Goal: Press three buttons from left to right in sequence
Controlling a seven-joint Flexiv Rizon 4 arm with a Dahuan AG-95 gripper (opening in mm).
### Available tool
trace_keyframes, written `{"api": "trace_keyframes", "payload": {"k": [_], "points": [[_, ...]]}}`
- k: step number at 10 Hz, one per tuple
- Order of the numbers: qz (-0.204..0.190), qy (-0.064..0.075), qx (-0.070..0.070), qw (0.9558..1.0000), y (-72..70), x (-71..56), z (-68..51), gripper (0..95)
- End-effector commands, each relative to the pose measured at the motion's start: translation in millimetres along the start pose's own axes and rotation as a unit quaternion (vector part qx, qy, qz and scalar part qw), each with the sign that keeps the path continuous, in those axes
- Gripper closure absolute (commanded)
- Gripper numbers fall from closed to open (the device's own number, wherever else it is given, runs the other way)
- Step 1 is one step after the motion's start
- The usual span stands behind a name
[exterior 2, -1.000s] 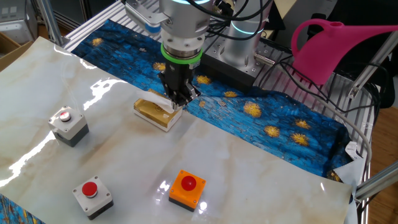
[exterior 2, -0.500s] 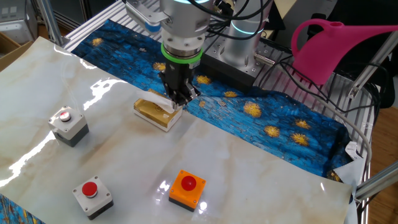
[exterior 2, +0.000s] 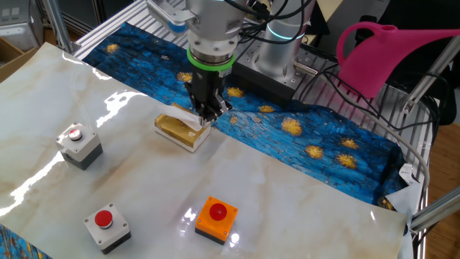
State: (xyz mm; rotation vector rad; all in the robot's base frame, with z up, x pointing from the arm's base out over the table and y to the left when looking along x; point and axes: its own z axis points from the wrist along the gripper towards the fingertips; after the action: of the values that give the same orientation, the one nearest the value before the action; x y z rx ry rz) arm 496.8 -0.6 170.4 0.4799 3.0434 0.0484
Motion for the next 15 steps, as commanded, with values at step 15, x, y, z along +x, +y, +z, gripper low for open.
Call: {"api": "trace_keyframes", "payload": {"k": [15], "points": [[-0.064,-0.008,0.002,0.9979,-5.5,-122.4,-5.2,95.0]]}}
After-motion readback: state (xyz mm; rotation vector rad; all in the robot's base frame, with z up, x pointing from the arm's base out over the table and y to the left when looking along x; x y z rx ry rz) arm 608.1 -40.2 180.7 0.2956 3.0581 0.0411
